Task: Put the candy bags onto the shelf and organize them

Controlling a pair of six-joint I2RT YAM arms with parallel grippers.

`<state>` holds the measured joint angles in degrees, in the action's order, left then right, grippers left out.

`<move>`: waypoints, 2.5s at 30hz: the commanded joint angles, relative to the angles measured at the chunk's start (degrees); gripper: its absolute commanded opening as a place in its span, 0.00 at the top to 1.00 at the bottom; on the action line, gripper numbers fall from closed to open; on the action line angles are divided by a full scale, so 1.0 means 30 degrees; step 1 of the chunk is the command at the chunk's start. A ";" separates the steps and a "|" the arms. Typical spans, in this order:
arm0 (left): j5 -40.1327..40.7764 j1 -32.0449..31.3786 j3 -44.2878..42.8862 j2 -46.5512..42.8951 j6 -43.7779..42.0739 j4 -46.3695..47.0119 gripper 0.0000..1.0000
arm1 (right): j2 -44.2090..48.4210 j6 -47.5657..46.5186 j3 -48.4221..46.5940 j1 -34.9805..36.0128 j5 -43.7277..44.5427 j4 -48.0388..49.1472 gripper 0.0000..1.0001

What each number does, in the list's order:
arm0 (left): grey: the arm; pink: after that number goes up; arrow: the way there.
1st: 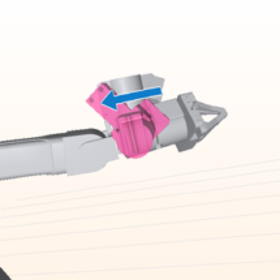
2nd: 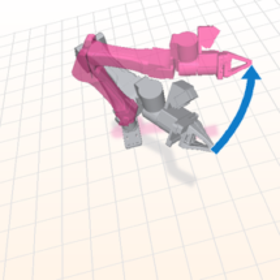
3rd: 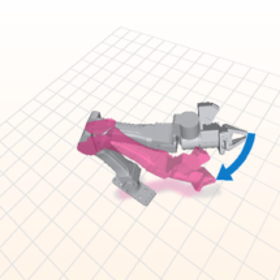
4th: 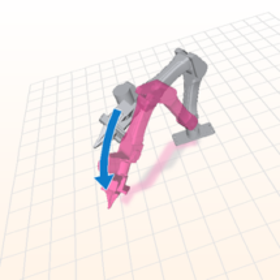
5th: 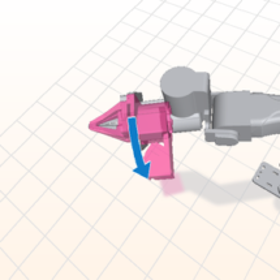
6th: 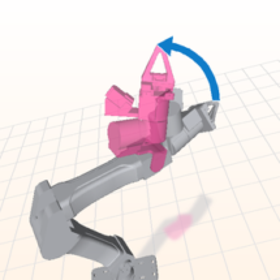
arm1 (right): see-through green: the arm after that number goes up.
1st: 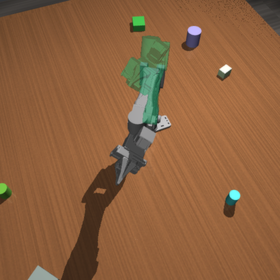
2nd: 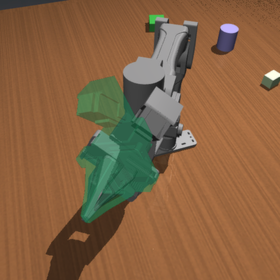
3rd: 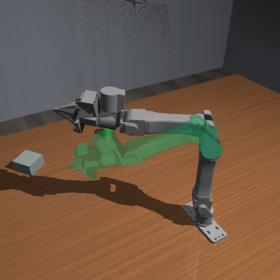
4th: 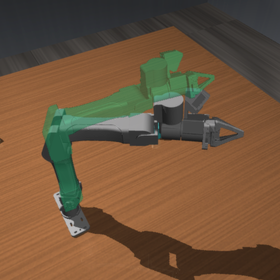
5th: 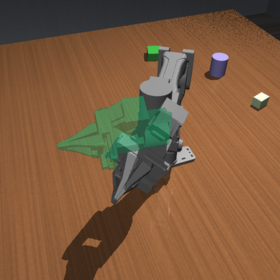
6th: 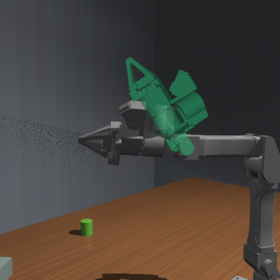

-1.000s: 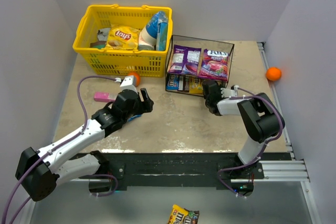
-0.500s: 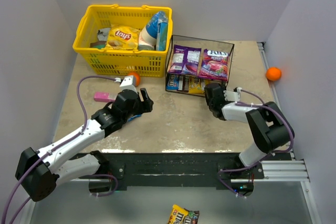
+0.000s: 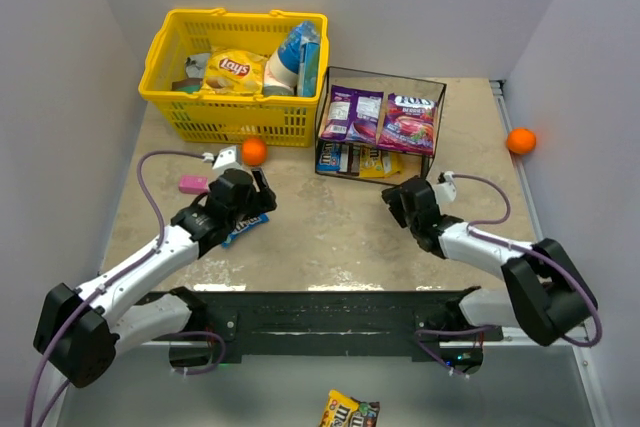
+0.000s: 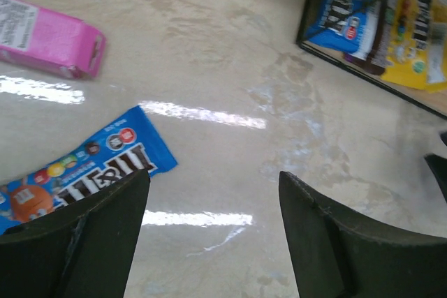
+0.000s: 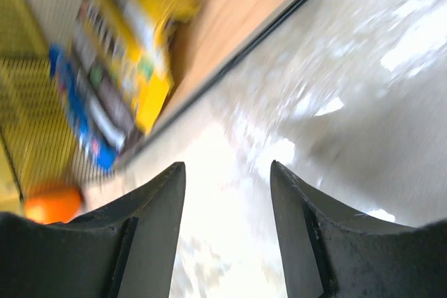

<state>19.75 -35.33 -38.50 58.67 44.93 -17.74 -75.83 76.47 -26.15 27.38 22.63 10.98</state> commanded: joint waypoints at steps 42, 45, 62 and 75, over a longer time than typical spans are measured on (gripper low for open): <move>-1.0161 -0.1610 0.4603 0.3790 -0.4428 0.8580 0.47 | -0.1380 -0.7997 -0.1946 0.3443 -0.9356 0.0879 0.48; -0.8818 -0.1758 0.4046 0.3587 -0.4284 0.7673 0.47 | -0.2548 -0.8817 -0.2063 0.3501 -1.1315 0.2049 0.45; -0.7812 -0.1758 0.4658 0.0538 -0.1530 0.5412 0.53 | -0.7475 -1.2218 -0.5579 0.4878 -1.3169 0.2697 0.44; -0.4532 -0.1758 0.5773 0.1209 -0.0093 0.3451 0.58 | -0.8004 -1.2539 -0.5961 0.5347 -1.3462 0.2492 0.44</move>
<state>2.42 -40.53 -20.99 60.07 42.98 -6.13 -99.04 40.86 -42.78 42.85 -16.36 18.92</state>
